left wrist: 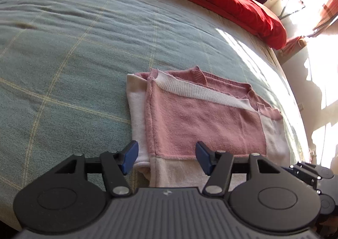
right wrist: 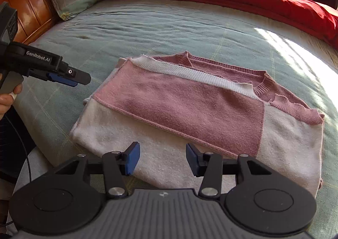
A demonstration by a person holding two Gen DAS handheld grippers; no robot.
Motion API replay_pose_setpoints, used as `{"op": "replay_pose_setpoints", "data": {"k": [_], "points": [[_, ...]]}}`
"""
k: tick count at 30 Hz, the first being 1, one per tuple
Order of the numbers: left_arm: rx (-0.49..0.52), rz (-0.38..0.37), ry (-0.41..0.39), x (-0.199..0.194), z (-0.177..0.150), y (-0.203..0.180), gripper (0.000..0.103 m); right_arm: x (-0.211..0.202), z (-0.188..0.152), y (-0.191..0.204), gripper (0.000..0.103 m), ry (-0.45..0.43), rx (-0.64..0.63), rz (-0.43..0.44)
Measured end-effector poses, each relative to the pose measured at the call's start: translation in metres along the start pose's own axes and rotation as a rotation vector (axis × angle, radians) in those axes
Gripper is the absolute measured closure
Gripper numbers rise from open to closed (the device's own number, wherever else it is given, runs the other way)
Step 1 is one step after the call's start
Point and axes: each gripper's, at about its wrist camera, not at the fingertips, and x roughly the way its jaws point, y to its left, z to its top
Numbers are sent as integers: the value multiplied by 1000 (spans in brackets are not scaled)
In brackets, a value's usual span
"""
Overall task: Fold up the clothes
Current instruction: 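Move both open tools to the white side edge of the folded sweater, then roll the left tool sideways and close it on the white side edge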
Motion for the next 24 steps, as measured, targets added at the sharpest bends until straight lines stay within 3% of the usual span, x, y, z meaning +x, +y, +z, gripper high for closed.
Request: {"op": "replay_pose_setpoints", "data": {"k": [6, 10, 15, 24], "points": [[-223, -105, 15, 32, 15, 42, 44, 13, 3, 4, 48, 28, 24, 26], [-255, -102, 53, 58, 14, 54, 44, 19, 4, 6, 48, 46, 18, 30], [-313, -204, 72, 80, 15, 68, 44, 31, 4, 3, 46, 69, 22, 31], [-299, -256, 92, 113, 40, 66, 44, 47, 3, 1, 46, 79, 28, 55]]}}
